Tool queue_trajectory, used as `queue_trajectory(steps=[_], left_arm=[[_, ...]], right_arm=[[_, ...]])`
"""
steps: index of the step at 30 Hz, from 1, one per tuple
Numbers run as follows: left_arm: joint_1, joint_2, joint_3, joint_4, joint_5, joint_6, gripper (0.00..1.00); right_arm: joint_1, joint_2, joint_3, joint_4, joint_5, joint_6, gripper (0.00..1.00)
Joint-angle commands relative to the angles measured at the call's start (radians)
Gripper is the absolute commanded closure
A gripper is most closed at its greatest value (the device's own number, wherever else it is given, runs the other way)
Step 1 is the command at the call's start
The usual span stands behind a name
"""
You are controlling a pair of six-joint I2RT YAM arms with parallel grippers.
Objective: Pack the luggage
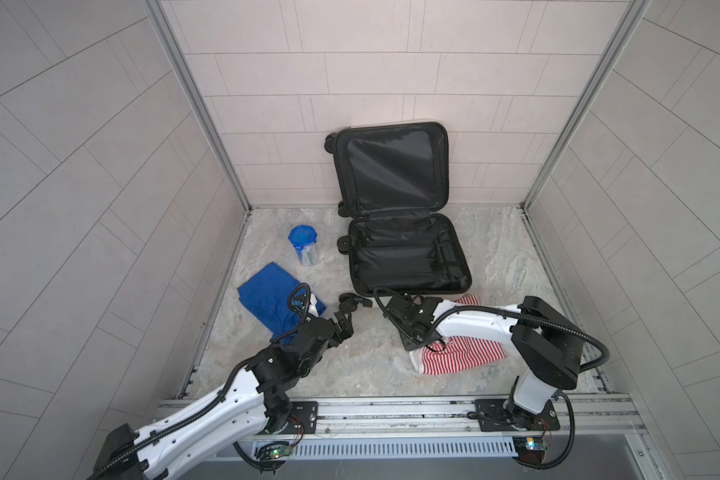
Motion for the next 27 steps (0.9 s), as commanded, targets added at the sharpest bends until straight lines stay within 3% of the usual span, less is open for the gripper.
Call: queue_trajectory(steps=[1,9,19,21,24,27], left_arm=[[0.048,-0.016,-0.017,0.004,0.031,-0.014,0.0],[0.187,-0.025,-0.055,0.007,0.192,-0.008,0.0],[0.388,0.034,-0.062,0.025,0.419,0.05,0.0],[0.392,0.054,-0.059,0.038,0.438,0.054,0.0],[0.392,0.089,-0.047,0.047,0.469,0.064,0.0],[0.392,0.118,-0.039,0.058,0.511,0.073,0.0]], right_arm=[[0.026,-0.005,-0.005,0.052,-0.074,0.043,0.93],[0.095,0.025,0.081,0.102,-0.178,0.117,0.98],[0.142,0.102,0.241,0.156,-0.22,0.186,0.92],[0.141,0.124,0.267,0.158,-0.218,0.185,0.81],[0.142,0.138,0.286,0.168,-0.221,0.172,0.53],[0.142,0.123,0.284,0.167,-0.214,0.145,0.41]])
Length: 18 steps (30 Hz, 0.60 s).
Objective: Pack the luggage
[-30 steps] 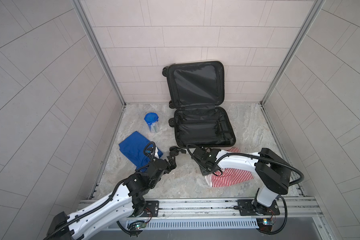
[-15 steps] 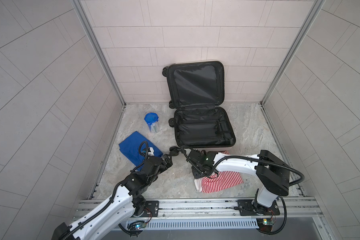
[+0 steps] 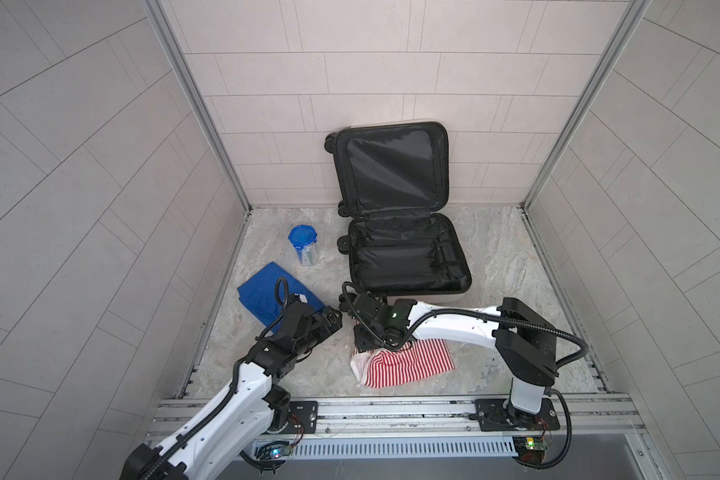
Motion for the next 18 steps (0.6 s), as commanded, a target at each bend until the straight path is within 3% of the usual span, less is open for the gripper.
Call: queue_trajectory(steps=[1,10,18], left_arm=[[0.007,0.022,0.01,0.031,0.067,0.022,0.0],[-0.018,0.077,-0.011,0.045,0.174,-0.001,0.05],[-0.166,0.102,-0.062,0.104,0.137,-0.072,0.07]], right_arm=[[0.001,-0.021,0.009,-0.007,0.021,-0.025,0.39],[-0.031,-0.168,-0.039,-0.058,0.102,-0.122,0.36],[-0.173,-0.365,-0.189,-0.082,0.135,-0.189,0.27]])
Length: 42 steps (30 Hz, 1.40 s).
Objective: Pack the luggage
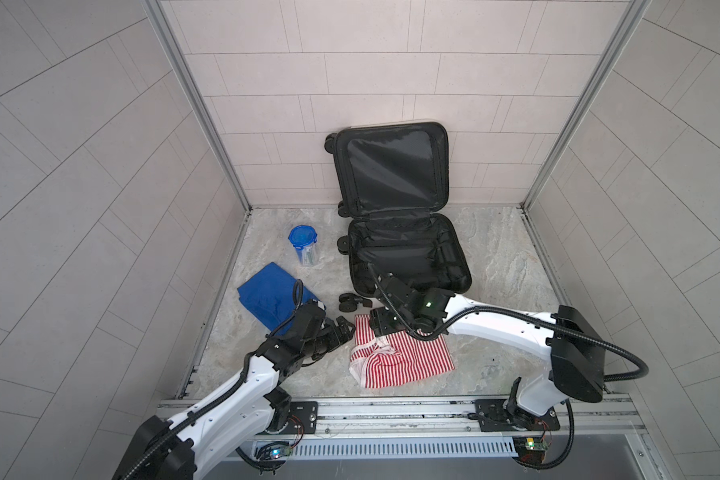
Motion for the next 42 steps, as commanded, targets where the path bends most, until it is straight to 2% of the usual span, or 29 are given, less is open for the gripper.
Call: queue_trajectory(steps=[1,8,14,22,32,42], left_arm=[[-0.057,0.004,-0.032,0.038,-0.017,-0.057,0.07],[-0.139,0.025,-0.052,0.039,-0.053,-0.084,0.1],[-0.169,0.077,-0.048,0.052,-0.065,-0.087,0.12],[-0.207,0.176,-0.032,0.124,-0.078,-0.095,0.15],[-0.261,0.339,-0.007,0.249,-0.1,-0.112,0.19],[-0.282,0.389,-0.006,0.316,-0.107,-0.127,0.33]], right_arm=[[-0.059,-0.094,-0.065,-0.053,0.05,-0.052,0.26],[-0.299,-0.294,-0.263,-0.075,-0.011,-0.102,0.25],[-0.45,-0.377,-0.403,-0.07,-0.105,-0.142,0.23],[-0.469,-0.419,-0.538,-0.016,-0.176,-0.146,0.23],[-0.469,-0.433,-0.66,0.081,-0.234,-0.085,0.24],[-0.442,-0.412,-0.712,0.165,-0.263,-0.024,0.34]])
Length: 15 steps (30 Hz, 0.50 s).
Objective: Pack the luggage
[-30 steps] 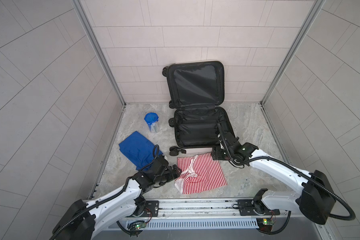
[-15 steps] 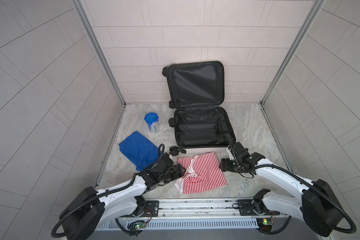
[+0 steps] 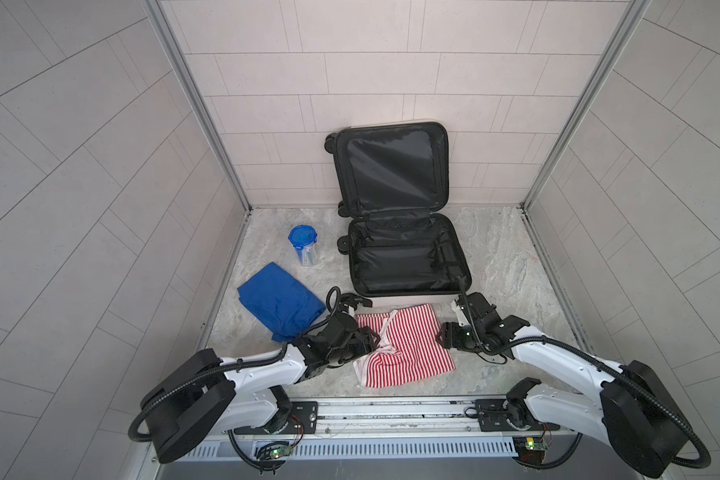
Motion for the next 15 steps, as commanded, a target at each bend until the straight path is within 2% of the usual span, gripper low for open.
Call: queue_trajectory(steps=[1,11,15], left_arm=[[-0.01,0.032,-0.026,-0.07,-0.012,-0.019,0.34],[-0.009,0.076,-0.02,-0.033,0.01,-0.026,0.54],[-0.01,0.101,-0.015,-0.005,0.025,-0.028,0.62]], right_arm=[[0.023,0.018,-0.033,0.013,-0.009,0.042,0.36],[0.08,0.029,-0.026,0.038,0.014,0.091,0.65],[0.102,0.025,-0.014,0.036,0.019,0.105,0.8]])
